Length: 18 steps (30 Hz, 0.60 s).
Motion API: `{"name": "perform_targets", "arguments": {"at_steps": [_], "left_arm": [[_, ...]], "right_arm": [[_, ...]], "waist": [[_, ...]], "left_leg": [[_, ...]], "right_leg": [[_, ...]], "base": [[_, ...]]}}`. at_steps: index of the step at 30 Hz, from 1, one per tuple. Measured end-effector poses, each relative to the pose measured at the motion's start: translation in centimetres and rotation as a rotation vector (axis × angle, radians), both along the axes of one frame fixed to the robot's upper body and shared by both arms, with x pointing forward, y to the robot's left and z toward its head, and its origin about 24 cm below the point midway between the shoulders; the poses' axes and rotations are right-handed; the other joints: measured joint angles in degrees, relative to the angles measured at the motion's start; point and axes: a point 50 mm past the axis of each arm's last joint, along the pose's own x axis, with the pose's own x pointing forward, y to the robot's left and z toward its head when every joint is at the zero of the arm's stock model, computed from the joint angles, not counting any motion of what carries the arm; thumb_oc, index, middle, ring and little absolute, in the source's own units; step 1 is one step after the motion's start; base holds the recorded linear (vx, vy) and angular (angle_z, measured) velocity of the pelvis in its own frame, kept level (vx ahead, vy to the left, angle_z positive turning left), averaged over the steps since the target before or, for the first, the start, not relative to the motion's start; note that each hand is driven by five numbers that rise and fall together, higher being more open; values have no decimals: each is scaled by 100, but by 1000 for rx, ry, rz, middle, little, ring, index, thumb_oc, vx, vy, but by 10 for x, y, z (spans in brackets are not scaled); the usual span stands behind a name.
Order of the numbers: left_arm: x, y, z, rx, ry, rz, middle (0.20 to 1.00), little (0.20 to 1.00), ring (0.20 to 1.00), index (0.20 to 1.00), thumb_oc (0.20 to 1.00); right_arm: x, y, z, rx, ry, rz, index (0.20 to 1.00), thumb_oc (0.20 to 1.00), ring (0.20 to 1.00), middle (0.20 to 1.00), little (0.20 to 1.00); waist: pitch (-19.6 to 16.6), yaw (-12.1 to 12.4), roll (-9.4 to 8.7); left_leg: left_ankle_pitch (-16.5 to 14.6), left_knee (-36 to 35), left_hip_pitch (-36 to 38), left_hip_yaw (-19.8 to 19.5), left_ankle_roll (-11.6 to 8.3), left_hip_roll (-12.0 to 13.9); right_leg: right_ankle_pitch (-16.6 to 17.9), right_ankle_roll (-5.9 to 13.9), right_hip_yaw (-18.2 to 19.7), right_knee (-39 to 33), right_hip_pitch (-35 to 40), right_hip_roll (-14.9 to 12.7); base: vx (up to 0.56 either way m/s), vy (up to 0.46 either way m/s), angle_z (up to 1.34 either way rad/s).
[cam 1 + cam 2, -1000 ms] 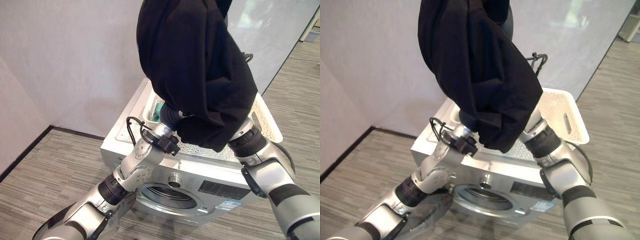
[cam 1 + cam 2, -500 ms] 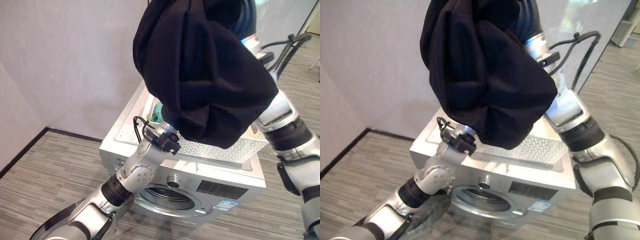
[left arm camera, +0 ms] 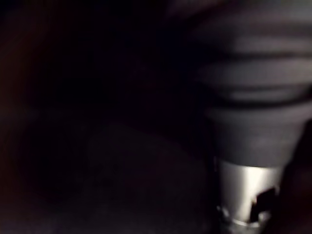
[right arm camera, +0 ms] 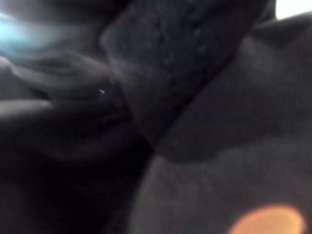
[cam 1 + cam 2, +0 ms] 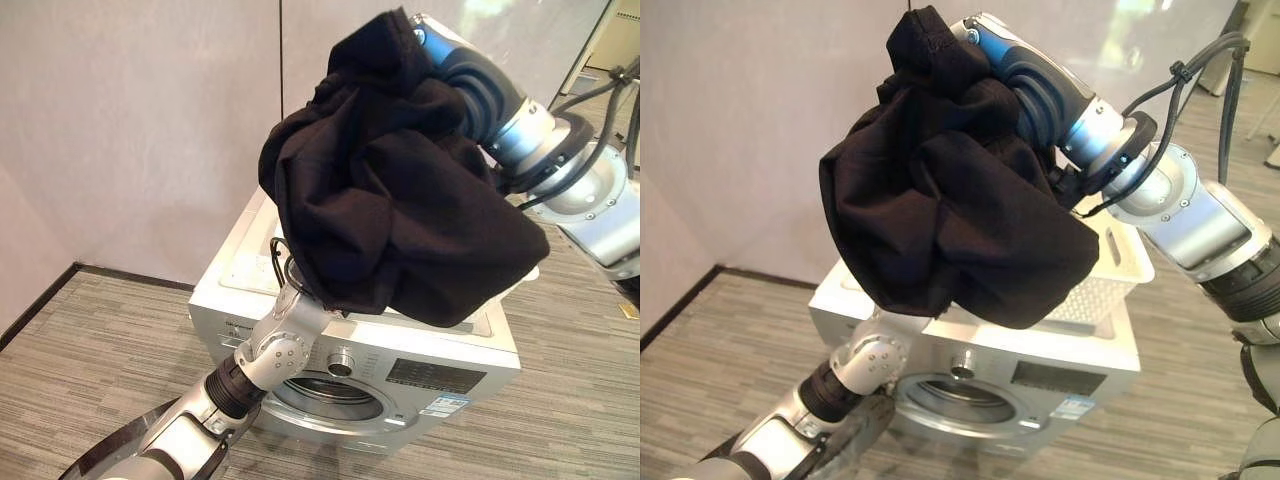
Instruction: Grab the laundry basket,head to the washer,open it,put in the laundry and shut it.
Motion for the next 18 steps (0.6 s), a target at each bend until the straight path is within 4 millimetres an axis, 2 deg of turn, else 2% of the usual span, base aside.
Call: {"name": "perform_targets", "arguments": {"at_steps": [3, 4, 5, 6, 7, 8, 13, 18], "left_arm": [[0, 1, -4, 11, 9, -1, 1000, 1000, 1000, 1000, 1000], [0, 2, -5, 16, 10, 0, 1000, 1000, 1000, 1000, 1000], [0, 2, -5, 17, 10, 0, 1000, 1000, 1000, 1000, 1000], [0, 2, -5, 17, 9, 0, 928, 928, 928, 928, 928], [0, 2, -5, 17, 9, 0, 304, 304, 304, 304, 304], [0, 2, -5, 17, 8, -1, 200, 200, 200, 200, 200], [1, 4, -5, 22, -5, -2, 200, 200, 200, 200, 200], [0, 3, -6, 37, -7, -13, 200, 200, 200, 200, 200]], "right_arm": [[-1, -2, -5, 0, 39, 17, 206, 206, 206, 206, 206], [-1, -2, -6, -2, 47, 17, 304, 304, 304, 304, 304], [-1, -3, -7, -3, 68, 27, 445, 445, 445, 445, 445], [0, -4, -9, 4, 87, 33, 724, 724, 724, 724, 724], [0, -4, -10, 0, 93, 32, 1000, 1000, 1000, 1000, 1000], [0, -6, -13, -7, 105, 30, 1000, 1000, 1000, 1000, 1000], [2, -15, -21, 13, 151, 15, 1000, 1000, 1000, 1000, 1000], [0, -19, -13, 38, 123, 6, 1000, 1000, 1000, 1000, 1000]], "waist": [[12, -9, 17], [12, -9, 17], [15, -8, 21], [15, -8, 21], [17, -8, 24], [18, -3, 24], [27, -10, 32], [51, -7, 58]], "left_leg": [[-3, 0, 0, 11, 4, -4], [-3, 0, 2, 14, 5, -3], [-3, 0, 1, 14, 5, -2], [-3, 0, 2, 12, 4, -2], [-3, 0, 1, 13, 5, -3], [-3, 0, 2, 9, 5, -4], [-4, 0, 4, 6, 5, -10], [-4, 0, 5, 7, 5, -8]], "right_leg": [[2, 4, 6, 0, -2, -6], [2, 4, 6, 0, -2, -6], [2, 4, 7, 0, -2, -5], [2, 4, 6, 0, -1, -4], [2, 4, 6, 0, -1, -5], [2, 5, 3, 0, 1, -5], [1, 5, 0, 0, 5, -6], [1, 5, 1, 0, 6, -6]], "base": [[-2, 2, -1], [0, 0, 0], [0, 0, 0], [0, 0, 0], [0, 0, 0], [0, 0, 0], [0, 0, 0], [0, 0, 0]]}}
